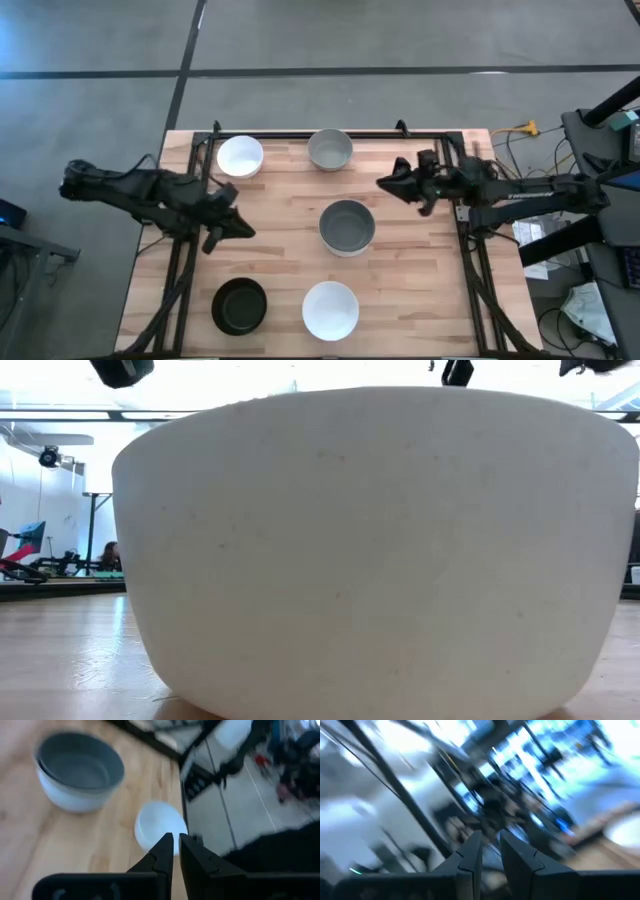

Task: Nest bowls inside each other
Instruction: Stack the black bowl on the dark gray bowl

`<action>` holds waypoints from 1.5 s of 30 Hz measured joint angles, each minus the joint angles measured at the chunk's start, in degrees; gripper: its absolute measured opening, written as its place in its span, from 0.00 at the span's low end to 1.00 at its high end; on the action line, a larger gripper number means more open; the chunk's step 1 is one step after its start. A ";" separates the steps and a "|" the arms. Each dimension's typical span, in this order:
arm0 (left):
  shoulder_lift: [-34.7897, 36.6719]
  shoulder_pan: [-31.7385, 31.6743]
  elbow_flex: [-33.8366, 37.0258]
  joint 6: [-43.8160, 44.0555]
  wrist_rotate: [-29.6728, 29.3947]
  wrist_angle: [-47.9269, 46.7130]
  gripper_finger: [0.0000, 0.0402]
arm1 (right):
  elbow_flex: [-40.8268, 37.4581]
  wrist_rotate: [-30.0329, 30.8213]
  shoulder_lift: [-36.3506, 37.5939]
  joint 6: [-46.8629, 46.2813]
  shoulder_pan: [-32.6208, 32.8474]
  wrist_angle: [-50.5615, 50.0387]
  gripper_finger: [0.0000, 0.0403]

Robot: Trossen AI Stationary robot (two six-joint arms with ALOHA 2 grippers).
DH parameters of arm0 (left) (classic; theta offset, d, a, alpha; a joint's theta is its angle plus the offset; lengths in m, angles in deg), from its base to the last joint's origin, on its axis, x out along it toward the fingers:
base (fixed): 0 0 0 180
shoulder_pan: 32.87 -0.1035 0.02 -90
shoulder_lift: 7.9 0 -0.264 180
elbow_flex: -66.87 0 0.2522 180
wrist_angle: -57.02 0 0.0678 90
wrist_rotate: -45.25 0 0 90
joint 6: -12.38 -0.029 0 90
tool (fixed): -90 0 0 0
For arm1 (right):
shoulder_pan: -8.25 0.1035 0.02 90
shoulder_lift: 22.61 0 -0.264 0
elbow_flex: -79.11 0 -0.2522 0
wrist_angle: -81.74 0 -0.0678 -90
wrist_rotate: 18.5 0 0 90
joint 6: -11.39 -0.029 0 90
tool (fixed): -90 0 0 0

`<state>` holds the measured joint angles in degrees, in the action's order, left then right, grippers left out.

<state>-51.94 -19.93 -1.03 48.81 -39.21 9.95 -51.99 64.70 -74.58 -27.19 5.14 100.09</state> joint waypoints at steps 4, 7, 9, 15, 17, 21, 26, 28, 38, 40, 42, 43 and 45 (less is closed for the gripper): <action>1.84 7.95 -0.31 0.71 -11.17 -0.07 0.04 | -6.35 -0.92 0.14 -4.31 0.67 16.63 0.16; 1.18 12.26 0.42 0.95 -16.06 -1.90 0.04 | -8.66 -1.16 0.10 -6.53 0.85 18.08 0.16; -0.69 14.23 0.43 2.24 -16.30 -5.48 0.04 | -9.52 -1.13 -0.04 -7.94 1.08 17.59 0.16; -9.82 16.45 0.14 2.41 -11.16 -23.93 0.04 | -10.29 -1.14 -0.56 -7.58 1.69 17.81 0.16; -12.87 16.40 -0.64 2.11 -11.56 -28.53 0.04 | -10.28 -1.11 -0.59 -7.94 1.66 17.81 0.16; -18.04 16.41 -0.58 -2.24 -11.45 -30.35 0.04 | -9.32 -1.11 -0.67 -7.94 1.66 17.83 0.16; -23.23 15.95 -0.61 -3.76 -10.18 -30.64 0.04 | -8.72 -1.09 -0.67 -7.92 1.60 17.83 0.16; -24.59 15.90 -0.81 -3.76 -9.24 -30.69 0.04 | -8.68 -1.09 -0.67 -7.92 1.60 17.83 0.16; -25.55 15.90 -1.08 -3.85 -7.37 -27.59 0.32 | -8.68 -1.09 -0.67 -7.92 1.64 17.65 0.16; -25.53 15.97 -0.84 -3.86 -4.42 -25.77 0.40 | -8.68 -1.12 -0.67 -8.20 1.86 17.65 0.16; -25.62 15.99 -0.78 -5.19 -1.15 -22.79 0.47 | -8.68 -1.12 -0.67 -9.26 2.14 17.65 0.16; -25.82 15.99 -0.78 -6.87 0.16 -21.32 0.50 | -8.68 -1.15 -0.67 -9.69 2.17 17.65 0.16; -26.68 16.01 -0.65 -9.27 1.38 -19.51 0.54 | -8.68 -1.35 -0.67 -10.31 2.68 17.62 0.16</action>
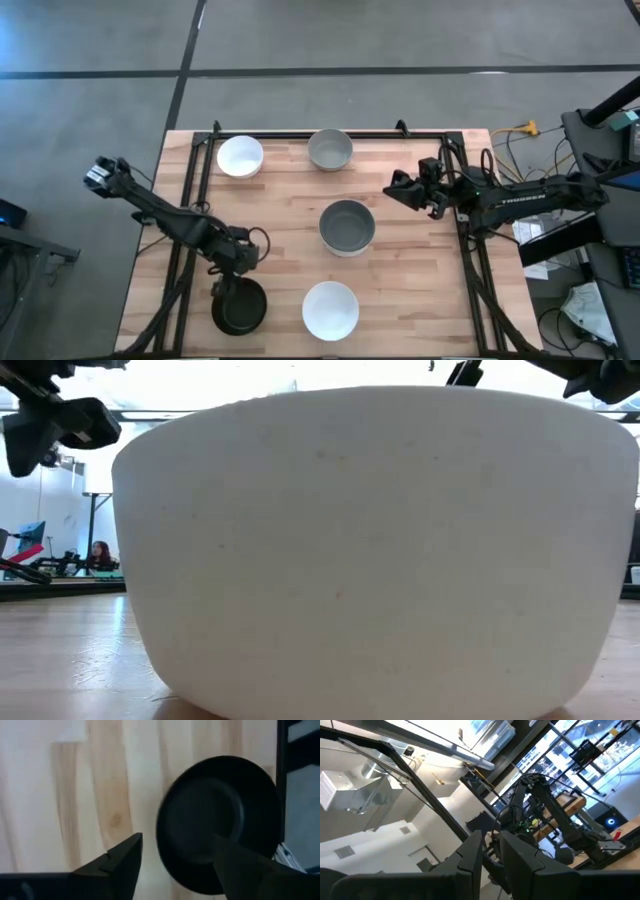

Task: Nest bowls inside each other
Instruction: Stack the black bowl on the dark gray bowl

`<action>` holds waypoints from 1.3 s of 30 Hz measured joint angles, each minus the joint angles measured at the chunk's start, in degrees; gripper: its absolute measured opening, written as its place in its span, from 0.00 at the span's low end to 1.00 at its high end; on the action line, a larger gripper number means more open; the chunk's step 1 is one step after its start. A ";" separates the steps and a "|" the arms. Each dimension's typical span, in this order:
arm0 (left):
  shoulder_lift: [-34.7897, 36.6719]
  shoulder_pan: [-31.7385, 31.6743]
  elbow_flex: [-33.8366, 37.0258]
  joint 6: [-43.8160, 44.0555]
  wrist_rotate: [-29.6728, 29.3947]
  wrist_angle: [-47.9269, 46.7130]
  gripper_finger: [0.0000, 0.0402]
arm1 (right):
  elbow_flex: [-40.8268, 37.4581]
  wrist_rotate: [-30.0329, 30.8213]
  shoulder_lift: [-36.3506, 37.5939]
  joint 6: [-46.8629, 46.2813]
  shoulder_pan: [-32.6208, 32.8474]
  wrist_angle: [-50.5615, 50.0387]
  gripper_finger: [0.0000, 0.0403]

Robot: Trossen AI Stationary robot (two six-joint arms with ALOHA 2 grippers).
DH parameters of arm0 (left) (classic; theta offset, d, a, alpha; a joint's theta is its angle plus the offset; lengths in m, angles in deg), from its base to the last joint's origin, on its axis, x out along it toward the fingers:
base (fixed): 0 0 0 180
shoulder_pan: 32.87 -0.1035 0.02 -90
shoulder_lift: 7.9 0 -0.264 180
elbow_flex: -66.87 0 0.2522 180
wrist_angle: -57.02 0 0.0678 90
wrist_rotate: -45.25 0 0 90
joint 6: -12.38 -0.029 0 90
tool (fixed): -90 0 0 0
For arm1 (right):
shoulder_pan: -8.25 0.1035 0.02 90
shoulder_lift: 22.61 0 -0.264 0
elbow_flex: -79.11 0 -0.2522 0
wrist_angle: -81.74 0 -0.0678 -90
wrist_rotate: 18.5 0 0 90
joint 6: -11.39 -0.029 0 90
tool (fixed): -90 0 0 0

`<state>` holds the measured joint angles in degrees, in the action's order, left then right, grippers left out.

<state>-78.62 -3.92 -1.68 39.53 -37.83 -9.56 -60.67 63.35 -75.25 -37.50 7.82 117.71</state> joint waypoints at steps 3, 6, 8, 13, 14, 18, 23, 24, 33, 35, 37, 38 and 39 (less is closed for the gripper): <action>-1.82 -0.02 0.44 -0.53 -0.29 1.72 0.56 | 0.00 -0.26 0.00 -0.02 0.90 -0.04 0.16; -4.93 -0.02 1.00 -0.57 -0.34 2.17 0.56 | 0.00 -0.40 0.00 0.04 2.01 -0.25 0.16; -7.29 -0.02 1.19 -1.09 0.42 3.11 0.56 | 0.00 -0.40 0.00 0.52 2.73 -0.25 0.16; -13.46 -0.02 1.19 -4.35 2.86 4.80 0.56 | 0.00 -0.40 0.00 0.39 4.24 -0.25 0.16; -14.59 -0.02 1.19 -4.86 2.88 4.61 0.54 | 0.00 -0.40 0.00 0.23 4.56 -0.23 0.16; -17.98 -0.02 1.19 -5.07 2.88 4.49 0.41 | 0.00 -0.40 0.00 -0.19 5.86 -0.24 0.16; -19.23 -0.02 1.14 -5.02 2.88 4.36 0.09 | 0.00 -0.41 0.00 -0.64 7.64 -0.23 0.16; -19.19 -0.05 0.92 -4.95 2.88 4.30 0.05 | 0.00 -0.40 0.00 -0.64 8.01 -0.24 0.16; -15.58 -0.45 -4.15 -3.63 2.79 1.19 0.01 | 0.00 -0.81 0.00 -0.60 9.50 -0.25 0.16; -14.43 -1.05 -6.47 -3.56 1.75 -1.59 0.00 | 0.00 -1.24 0.00 -0.58 9.58 -0.30 0.16; -13.22 -1.72 -9.16 -3.88 0.08 -3.47 0.00 | 0.00 -1.28 0.00 -0.17 9.58 -0.47 0.16; -12.51 -2.12 -10.43 -3.87 -1.44 -4.26 0.00 | 0.00 -1.28 0.00 -0.15 9.58 -0.67 0.16; -11.71 -2.63 -11.72 -4.04 -2.73 -4.51 0.00 | 0.00 -1.28 0.00 -0.14 9.58 -1.11 0.16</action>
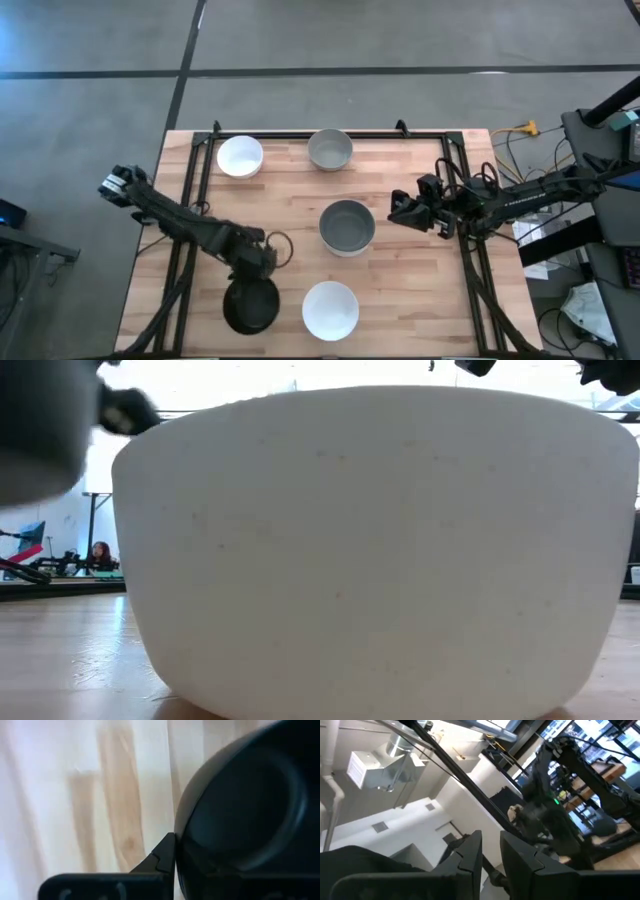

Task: Nest bowls inside each other
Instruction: Stack the black bowl on the dark gray bowl

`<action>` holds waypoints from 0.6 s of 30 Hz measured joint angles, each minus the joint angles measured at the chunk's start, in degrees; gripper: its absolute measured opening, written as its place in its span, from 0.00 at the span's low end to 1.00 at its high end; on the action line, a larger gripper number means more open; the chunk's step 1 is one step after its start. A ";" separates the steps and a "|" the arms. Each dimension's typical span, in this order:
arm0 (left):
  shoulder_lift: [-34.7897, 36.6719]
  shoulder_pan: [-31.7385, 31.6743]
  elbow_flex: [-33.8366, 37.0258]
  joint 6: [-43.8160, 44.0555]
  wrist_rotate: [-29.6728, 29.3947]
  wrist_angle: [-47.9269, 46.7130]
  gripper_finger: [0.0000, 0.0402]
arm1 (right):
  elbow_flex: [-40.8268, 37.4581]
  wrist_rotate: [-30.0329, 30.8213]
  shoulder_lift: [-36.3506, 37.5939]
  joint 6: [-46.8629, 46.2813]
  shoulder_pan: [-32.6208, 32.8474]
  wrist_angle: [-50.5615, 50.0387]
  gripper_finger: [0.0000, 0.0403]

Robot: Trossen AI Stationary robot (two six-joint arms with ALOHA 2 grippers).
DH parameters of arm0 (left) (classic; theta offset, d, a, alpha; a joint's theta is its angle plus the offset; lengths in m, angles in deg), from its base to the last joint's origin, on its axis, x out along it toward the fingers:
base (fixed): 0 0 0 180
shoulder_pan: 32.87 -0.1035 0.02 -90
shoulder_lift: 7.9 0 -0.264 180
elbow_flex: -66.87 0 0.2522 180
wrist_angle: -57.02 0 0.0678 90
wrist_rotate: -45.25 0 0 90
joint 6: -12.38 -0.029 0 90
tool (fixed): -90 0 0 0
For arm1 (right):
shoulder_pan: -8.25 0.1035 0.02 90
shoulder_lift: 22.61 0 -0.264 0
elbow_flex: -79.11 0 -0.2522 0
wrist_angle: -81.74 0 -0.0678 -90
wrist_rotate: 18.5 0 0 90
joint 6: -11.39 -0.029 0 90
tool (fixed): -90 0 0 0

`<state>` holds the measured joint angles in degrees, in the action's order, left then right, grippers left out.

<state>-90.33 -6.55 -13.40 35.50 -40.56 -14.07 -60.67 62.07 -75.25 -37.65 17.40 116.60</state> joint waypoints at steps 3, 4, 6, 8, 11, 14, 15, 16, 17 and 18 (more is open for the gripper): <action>1.87 -1.84 -4.12 -3.44 -3.98 1.09 0.00 | -0.15 -0.93 -0.02 0.04 0.00 -0.46 0.16; 2.17 -2.56 -5.76 -5.65 -5.26 1.65 0.00 | -0.19 -1.86 -0.02 0.16 0.00 -0.42 0.16; 2.65 -4.20 -8.96 -8.65 -8.38 3.66 0.00 | -0.22 -4.37 -0.02 1.28 0.12 -0.41 0.16; 2.85 -6.52 -11.91 -8.56 -11.57 6.89 0.00 | -0.22 -6.94 0.01 2.16 0.13 -0.41 0.16; 2.81 -10.61 -15.05 -8.35 -14.72 14.06 0.00 | -0.24 -9.05 0.07 2.38 0.24 -0.37 0.15; 2.64 -16.07 -16.65 -2.80 -14.73 23.25 0.00 | -0.26 -9.14 0.07 2.51 1.11 -0.39 0.15; 2.62 -18.12 -16.88 0.17 -14.32 25.27 0.00 | -0.26 -9.14 0.07 2.58 1.54 -0.33 0.15; 2.43 -20.29 -17.09 2.70 -13.94 26.80 0.00 | -0.26 -9.16 0.07 2.60 2.10 -0.32 0.15; 2.22 -22.30 -17.22 4.60 -13.34 28.15 0.00 | -0.26 -9.18 0.07 2.60 2.66 -0.33 0.15; 1.97 -24.18 -17.28 5.85 -12.61 29.24 0.00 | -0.26 -9.18 0.07 2.65 3.28 -0.33 0.15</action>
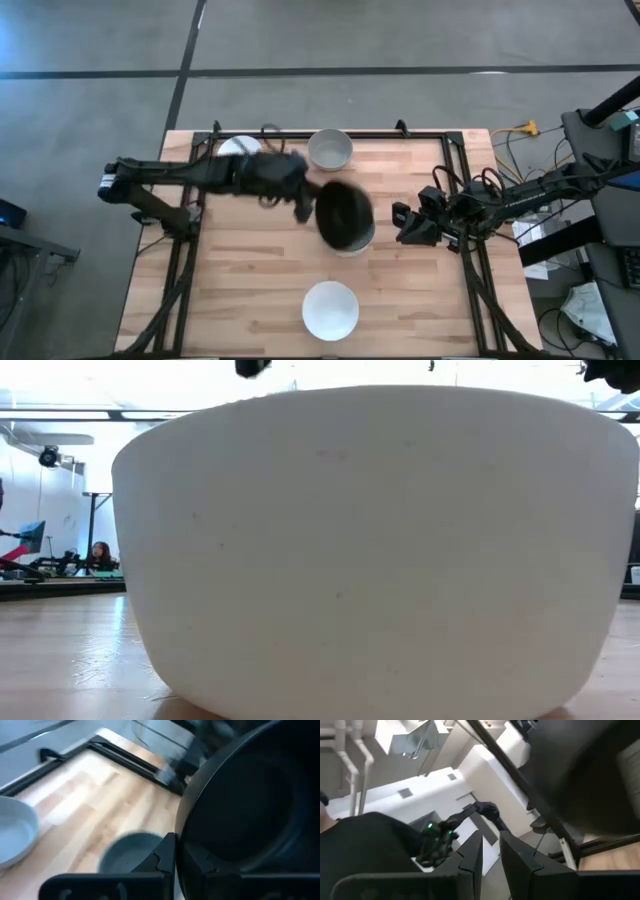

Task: Nest bowls inside each other
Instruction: Stack the black bowl on the dark gray bowl

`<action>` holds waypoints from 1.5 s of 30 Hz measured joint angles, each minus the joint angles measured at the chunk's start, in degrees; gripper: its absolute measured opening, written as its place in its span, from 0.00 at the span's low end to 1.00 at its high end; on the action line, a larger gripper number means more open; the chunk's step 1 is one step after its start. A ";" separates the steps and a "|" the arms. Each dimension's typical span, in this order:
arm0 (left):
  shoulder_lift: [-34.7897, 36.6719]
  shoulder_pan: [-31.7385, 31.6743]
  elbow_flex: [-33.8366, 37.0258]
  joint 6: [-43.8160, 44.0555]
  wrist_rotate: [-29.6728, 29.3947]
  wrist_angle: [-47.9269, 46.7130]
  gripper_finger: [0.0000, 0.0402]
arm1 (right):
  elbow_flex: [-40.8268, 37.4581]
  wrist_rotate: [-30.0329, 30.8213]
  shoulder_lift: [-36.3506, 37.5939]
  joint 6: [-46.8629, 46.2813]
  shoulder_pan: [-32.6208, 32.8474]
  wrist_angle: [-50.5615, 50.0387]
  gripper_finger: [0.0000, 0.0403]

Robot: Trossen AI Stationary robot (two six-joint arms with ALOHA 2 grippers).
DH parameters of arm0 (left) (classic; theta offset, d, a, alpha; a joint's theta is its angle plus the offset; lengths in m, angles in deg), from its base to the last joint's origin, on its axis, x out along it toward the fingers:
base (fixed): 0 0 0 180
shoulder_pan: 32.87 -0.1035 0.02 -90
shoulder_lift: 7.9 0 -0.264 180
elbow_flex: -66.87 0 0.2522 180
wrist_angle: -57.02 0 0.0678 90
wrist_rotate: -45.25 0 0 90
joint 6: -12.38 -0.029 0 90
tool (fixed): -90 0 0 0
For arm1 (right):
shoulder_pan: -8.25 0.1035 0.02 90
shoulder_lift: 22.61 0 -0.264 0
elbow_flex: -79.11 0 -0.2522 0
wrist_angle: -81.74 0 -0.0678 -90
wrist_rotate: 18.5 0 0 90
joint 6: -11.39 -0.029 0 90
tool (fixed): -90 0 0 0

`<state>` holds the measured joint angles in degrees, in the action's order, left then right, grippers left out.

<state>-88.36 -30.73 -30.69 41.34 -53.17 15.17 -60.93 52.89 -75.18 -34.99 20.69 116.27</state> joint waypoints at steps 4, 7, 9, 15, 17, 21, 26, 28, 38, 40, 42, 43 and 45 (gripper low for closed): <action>-1.86 -6.10 -1.73 4.53 3.54 0.22 0.00 | -0.01 0.12 0.04 2.19 2.38 0.04 0.15; -4.54 -9.24 -3.97 8.90 9.67 -2.35 0.00 | -0.02 1.23 0.04 3.39 3.51 0.07 0.15; -7.11 -10.08 -6.36 10.63 12.94 -6.39 0.00 | -0.02 3.30 0.04 4.14 3.98 0.05 0.15; -13.79 -9.95 -16.02 11.14 17.55 -19.82 0.00 | 0.18 9.83 0.48 8.99 5.24 -0.11 0.15; -16.01 -10.04 -18.93 11.18 18.96 -21.99 0.00 | 0.20 11.45 1.12 10.38 5.39 -1.63 0.15; -20.84 -10.02 -24.18 9.64 20.11 -26.67 0.00 | 0.46 15.73 4.09 11.87 5.46 -11.64 0.15; -27.03 -10.17 -29.08 6.93 21.25 -34.50 0.00 | 3.45 23.13 10.11 13.61 5.99 -29.75 0.15; -28.68 -10.32 -30.32 6.35 21.35 -36.12 0.00 | 6.05 26.66 12.26 15.40 6.85 -37.58 0.15; -34.97 -13.44 -34.41 3.39 22.04 -41.91 0.00 | 20.25 35.31 14.93 19.50 9.57 -68.15 0.15; -36.03 -14.39 -35.15 3.04 22.86 -42.48 0.00 | 21.62 35.75 14.91 19.93 9.57 -70.27 0.15; -37.52 -15.03 -36.45 2.18 22.89 -42.88 0.00 | 22.49 36.61 14.71 20.08 9.57 -71.81 0.15; -38.14 -15.28 -37.10 2.00 22.97 -43.07 0.00 | 22.77 36.89 14.73 20.19 9.57 -72.47 0.15; -39.33 -15.54 -38.09 1.56 23.04 -43.19 0.00 | 23.02 37.33 14.56 20.49 9.57 -73.96 0.15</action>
<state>-127.69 -46.27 -68.77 42.90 -30.12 -28.02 -37.92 90.23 -60.63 -14.50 30.25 42.30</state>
